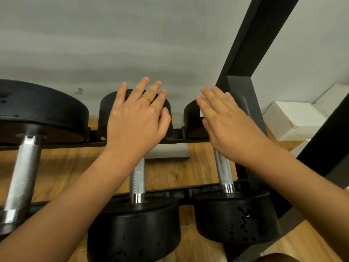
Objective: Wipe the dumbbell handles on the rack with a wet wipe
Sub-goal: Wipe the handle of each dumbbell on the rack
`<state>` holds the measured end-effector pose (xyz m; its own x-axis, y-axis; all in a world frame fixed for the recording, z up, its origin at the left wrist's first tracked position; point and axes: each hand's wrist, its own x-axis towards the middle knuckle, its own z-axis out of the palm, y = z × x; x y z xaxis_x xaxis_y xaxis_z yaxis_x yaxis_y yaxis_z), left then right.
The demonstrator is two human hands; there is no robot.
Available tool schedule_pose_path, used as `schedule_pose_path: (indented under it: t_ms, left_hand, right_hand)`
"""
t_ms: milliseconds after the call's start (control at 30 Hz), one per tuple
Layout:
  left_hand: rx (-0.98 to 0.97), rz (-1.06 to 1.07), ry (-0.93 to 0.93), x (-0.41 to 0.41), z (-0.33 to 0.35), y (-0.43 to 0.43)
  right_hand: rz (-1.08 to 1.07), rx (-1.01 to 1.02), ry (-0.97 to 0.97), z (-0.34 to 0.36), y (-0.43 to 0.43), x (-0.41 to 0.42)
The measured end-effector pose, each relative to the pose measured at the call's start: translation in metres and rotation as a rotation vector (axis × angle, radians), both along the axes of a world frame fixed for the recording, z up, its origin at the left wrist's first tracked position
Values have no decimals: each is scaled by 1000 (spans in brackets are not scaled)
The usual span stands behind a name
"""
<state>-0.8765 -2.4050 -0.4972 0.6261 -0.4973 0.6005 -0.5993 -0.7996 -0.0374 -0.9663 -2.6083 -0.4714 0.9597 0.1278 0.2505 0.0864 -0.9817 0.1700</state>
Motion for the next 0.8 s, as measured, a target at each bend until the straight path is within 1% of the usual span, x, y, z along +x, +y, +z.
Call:
schedule_pose_path:
  t_ms: [100, 167, 267, 367, 467, 567, 700, 767, 800]
  left_hand:
    - [17, 3, 14, 0, 0, 0]
    - [21, 7, 20, -1, 1, 1]
    - [36, 12, 29, -3, 3, 2]
    - [56, 6, 45, -3, 5, 3]
    - [69, -7, 51, -3, 5, 3]
    - [74, 4, 43, -4, 4, 4]
    - [52, 3, 41, -5, 5, 1]
    - [47, -2, 37, -5, 4, 1]
    - [45, -5, 35, -5, 4, 1]
  right_hand:
    - [-7, 84, -32, -11, -8, -21]
    - [-16, 242, -82, -11, -13, -27]
    - [-88, 513, -188, -8, -19, -26]
    - [-160, 723, -256, -4, -25, -18]
    - [-230, 801, -319, -2, -28, -17]
    - [-259, 857, -437, -5, -25, -29]
    - [-287, 1007, -588, -8, -27, -44]
    - [-305, 1120, -605, -11, -27, -55]
    - [-322, 1169, -579, -16, -27, -60]
